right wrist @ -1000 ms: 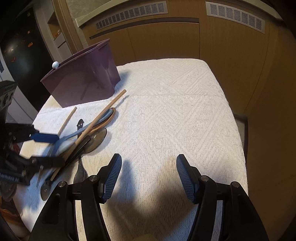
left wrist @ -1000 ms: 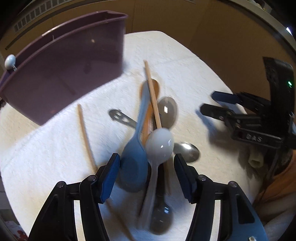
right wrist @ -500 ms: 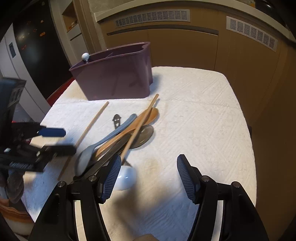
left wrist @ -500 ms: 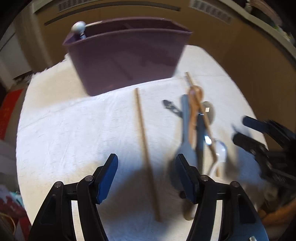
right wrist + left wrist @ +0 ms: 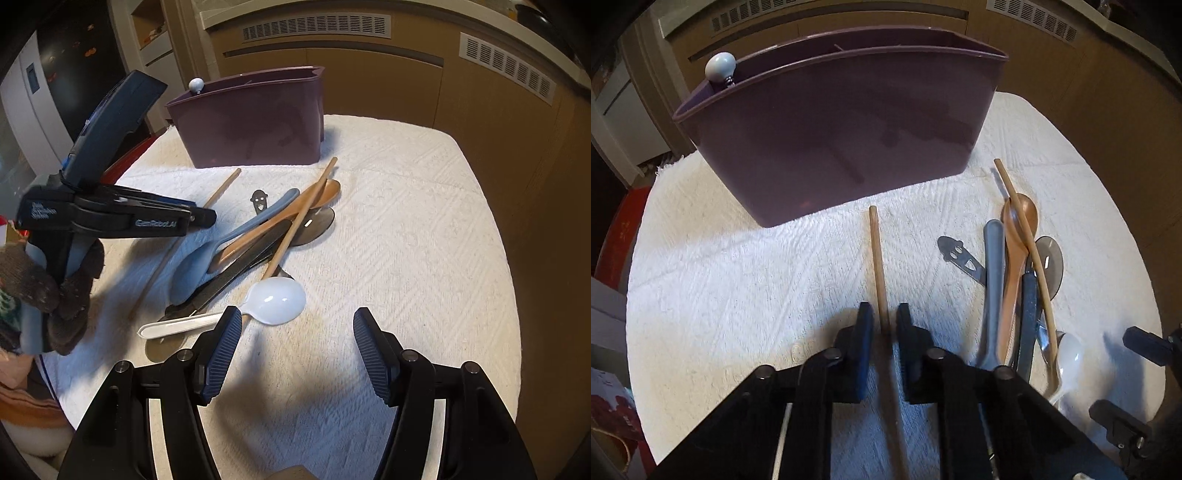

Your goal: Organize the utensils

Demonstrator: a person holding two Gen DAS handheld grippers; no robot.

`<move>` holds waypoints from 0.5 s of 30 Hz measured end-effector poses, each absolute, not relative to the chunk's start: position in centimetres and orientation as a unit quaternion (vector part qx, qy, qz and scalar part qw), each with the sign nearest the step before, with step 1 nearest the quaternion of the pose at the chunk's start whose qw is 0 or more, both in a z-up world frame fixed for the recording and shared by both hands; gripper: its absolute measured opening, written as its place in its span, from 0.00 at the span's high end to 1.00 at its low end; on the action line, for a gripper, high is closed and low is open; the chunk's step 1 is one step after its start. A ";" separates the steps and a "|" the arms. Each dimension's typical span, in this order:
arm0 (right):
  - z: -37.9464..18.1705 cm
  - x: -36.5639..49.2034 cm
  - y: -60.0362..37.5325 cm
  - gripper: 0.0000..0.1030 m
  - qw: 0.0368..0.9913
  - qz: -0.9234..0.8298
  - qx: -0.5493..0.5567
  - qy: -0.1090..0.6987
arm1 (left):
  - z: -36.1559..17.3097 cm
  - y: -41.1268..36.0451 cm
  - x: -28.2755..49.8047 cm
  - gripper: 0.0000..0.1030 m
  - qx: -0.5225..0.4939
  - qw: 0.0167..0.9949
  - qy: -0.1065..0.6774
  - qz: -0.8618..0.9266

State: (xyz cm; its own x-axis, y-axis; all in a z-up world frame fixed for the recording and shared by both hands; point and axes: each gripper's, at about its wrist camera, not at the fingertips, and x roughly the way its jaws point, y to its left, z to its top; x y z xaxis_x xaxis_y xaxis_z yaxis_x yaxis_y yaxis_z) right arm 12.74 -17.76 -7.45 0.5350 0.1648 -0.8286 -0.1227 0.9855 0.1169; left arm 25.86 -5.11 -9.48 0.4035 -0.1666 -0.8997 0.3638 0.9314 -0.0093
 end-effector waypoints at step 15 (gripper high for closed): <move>-9.8 14.8 -14.0 0.35 0.851 0.028 0.098 0.515 | -10.2 2.6 18.0 0.96 0.037 0.832 0.531 -0.157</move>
